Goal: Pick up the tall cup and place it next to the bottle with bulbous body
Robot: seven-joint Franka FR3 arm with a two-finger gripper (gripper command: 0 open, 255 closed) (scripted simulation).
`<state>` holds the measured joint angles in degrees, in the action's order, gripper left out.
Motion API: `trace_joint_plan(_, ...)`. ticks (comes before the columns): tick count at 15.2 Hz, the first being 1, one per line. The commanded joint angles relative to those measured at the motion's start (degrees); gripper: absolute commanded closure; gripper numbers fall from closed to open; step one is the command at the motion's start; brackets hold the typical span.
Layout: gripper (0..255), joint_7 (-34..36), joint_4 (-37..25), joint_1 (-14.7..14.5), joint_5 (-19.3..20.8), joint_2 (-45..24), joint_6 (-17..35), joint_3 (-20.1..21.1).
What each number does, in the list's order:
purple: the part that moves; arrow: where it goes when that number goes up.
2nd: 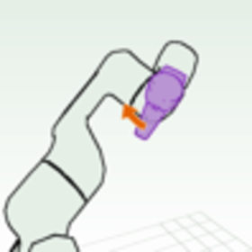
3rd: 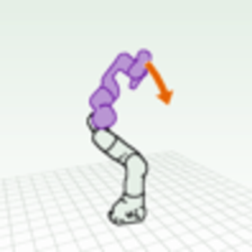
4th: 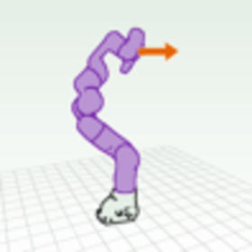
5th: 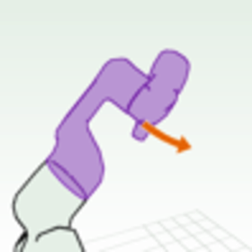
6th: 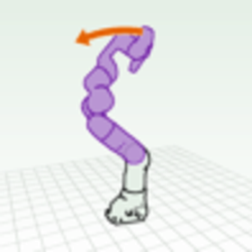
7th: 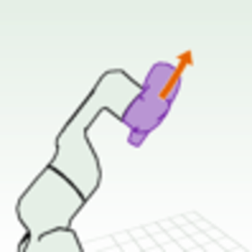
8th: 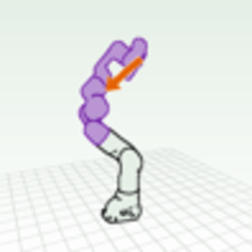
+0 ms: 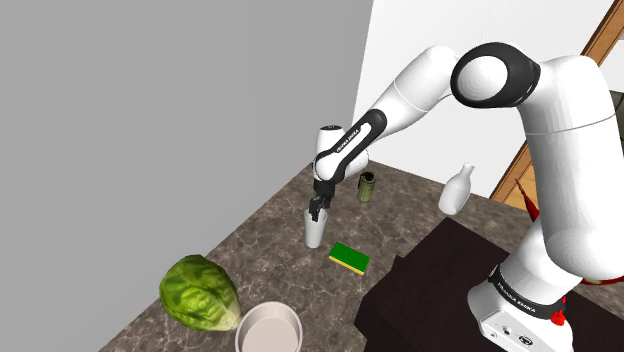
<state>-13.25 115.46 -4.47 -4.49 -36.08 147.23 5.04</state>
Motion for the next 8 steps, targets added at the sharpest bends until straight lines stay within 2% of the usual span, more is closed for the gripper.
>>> trace_joint_plan(1, 0, 0.0, -0.01, 0.0, 0.0, -0.02, 0.02, 0.0)
trace_joint_plan(2, 0, 0.0, -0.01, 0.0, 0.0, -0.02, 0.02, 0.0)
trace_joint_plan(3, 255, 0.0, 0.0, 0.0, 0.0, -0.02, 0.02, 0.0)
trace_joint_plan(8, 255, 0.0, 0.0, -0.01, 0.0, -0.02, 0.02, 0.0)
